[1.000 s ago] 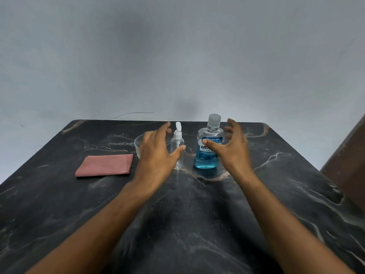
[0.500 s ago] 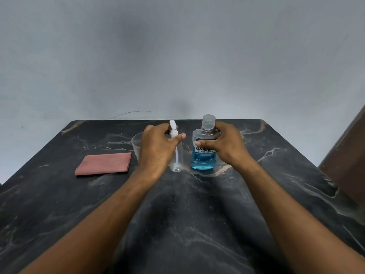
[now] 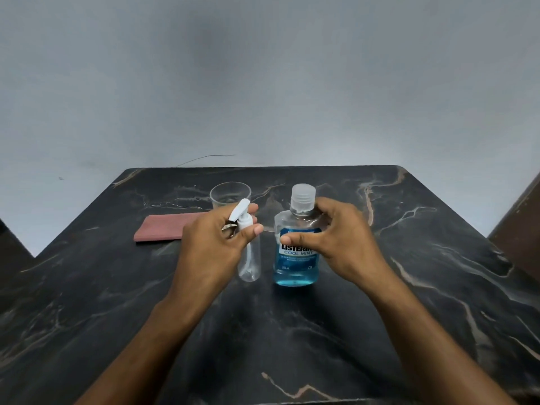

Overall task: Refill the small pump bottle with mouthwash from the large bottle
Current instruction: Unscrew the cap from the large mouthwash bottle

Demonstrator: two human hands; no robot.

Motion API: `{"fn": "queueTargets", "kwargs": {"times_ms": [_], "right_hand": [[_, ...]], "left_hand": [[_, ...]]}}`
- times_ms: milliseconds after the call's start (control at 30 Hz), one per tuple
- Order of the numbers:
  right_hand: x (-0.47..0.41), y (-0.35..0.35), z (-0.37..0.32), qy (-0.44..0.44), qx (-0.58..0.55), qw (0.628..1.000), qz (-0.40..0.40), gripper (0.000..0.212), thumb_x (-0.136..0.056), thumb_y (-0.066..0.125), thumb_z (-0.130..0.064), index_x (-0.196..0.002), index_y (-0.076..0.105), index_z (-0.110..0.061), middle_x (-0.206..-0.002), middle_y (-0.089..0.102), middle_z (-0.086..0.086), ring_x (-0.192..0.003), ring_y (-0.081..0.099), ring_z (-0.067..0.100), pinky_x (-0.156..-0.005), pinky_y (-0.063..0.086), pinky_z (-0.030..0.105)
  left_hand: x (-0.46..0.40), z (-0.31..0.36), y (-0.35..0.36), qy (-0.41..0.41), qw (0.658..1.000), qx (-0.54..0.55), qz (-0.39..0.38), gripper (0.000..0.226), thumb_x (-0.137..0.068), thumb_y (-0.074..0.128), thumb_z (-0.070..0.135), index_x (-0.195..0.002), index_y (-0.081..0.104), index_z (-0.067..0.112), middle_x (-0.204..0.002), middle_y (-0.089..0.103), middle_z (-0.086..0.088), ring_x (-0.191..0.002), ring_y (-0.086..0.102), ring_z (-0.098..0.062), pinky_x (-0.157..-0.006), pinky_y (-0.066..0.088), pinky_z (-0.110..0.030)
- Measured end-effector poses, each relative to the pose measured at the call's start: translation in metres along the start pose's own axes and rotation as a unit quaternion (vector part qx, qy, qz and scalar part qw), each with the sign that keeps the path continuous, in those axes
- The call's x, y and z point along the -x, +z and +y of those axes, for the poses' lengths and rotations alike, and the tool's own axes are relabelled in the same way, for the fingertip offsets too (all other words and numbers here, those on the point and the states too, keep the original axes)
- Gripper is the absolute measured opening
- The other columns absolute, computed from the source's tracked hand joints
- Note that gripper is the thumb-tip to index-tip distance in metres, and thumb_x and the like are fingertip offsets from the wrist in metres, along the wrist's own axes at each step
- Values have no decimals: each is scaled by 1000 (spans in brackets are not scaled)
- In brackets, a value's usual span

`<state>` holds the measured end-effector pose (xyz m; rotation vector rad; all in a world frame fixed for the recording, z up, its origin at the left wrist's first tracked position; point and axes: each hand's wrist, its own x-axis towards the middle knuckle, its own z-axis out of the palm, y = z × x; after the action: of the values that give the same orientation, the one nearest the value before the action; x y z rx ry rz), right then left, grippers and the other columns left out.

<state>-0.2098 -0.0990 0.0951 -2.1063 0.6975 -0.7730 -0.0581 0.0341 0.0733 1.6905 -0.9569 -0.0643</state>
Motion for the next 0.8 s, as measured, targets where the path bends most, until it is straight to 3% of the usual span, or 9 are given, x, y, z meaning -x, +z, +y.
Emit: {"fn": "queueTargets", "kwargs": {"times_ms": [100, 167, 333, 500, 600, 733, 800], "right_hand": [[7, 6, -1, -3, 4, 1000, -3, 54, -47, 79, -55, -96, 66, -38, -84, 67, -22, -83, 63, -13, -64, 49, 5], [9, 8, -1, -5, 9, 1000, -2, 61, -48, 82, -53, -104, 68, -33, -88, 67, -20, -85, 64, -9, -66, 49, 5], [12, 8, 1, -3, 15, 1000, -14, 77, -50, 81, -51, -120, 63, -23, -100, 64, -19, -92, 62, -4, -77, 49, 10], [13, 8, 2, 4, 26, 1000, -14, 76, -58, 88, -41, -126, 60, -20, -114, 69, -7, -103, 64, 8, -88, 55, 24], [13, 7, 1, -2, 39, 999, -4, 74, -56, 89, -42, -122, 62, -20, -109, 69, -8, -98, 64, 7, -80, 51, 15], [11, 4, 2, 0, 58, 998, 1, 72, -59, 89, -40, -122, 63, -18, -110, 70, -6, -97, 64, 7, -78, 48, 13], [12, 4, 2, 1, 56, 998, -4, 72, -58, 88, -42, -121, 62, -19, -108, 69, -8, -93, 62, 2, -73, 45, 9]], "left_hand": [[0, -4, 0, 0, 1000, -16, 1, 35, -83, 84, 24, -118, 77, 29, -107, 76, 16, -99, 69, 6, -82, 48, -3], [-1, -8, 1, -4, 1000, -20, 2, 37, -83, 84, 23, -119, 77, 27, -106, 76, 15, -97, 69, 6, -80, 48, -2], [5, -15, 5, -9, 1000, -26, -1, 39, -84, 83, 24, -122, 74, 27, -107, 76, 10, -99, 72, -6, -90, 58, -25], [13, -19, 8, 18, 999, -48, 4, 46, -82, 85, 28, -125, 70, 25, -108, 72, 11, -99, 67, -6, -87, 53, -18], [16, -18, 7, 38, 996, -83, 17, 46, -78, 87, 29, -121, 73, 22, -101, 68, 17, -89, 63, 4, -75, 47, -3], [16, -18, 4, 40, 995, -95, 19, 44, -75, 89, 29, -116, 75, 22, -88, 61, 28, -85, 61, 7, -72, 46, -1], [16, -18, 4, 37, 995, -88, 20, 42, -76, 89, 28, -115, 75, 23, -88, 64, 25, -87, 62, 6, -74, 46, -1]]}}
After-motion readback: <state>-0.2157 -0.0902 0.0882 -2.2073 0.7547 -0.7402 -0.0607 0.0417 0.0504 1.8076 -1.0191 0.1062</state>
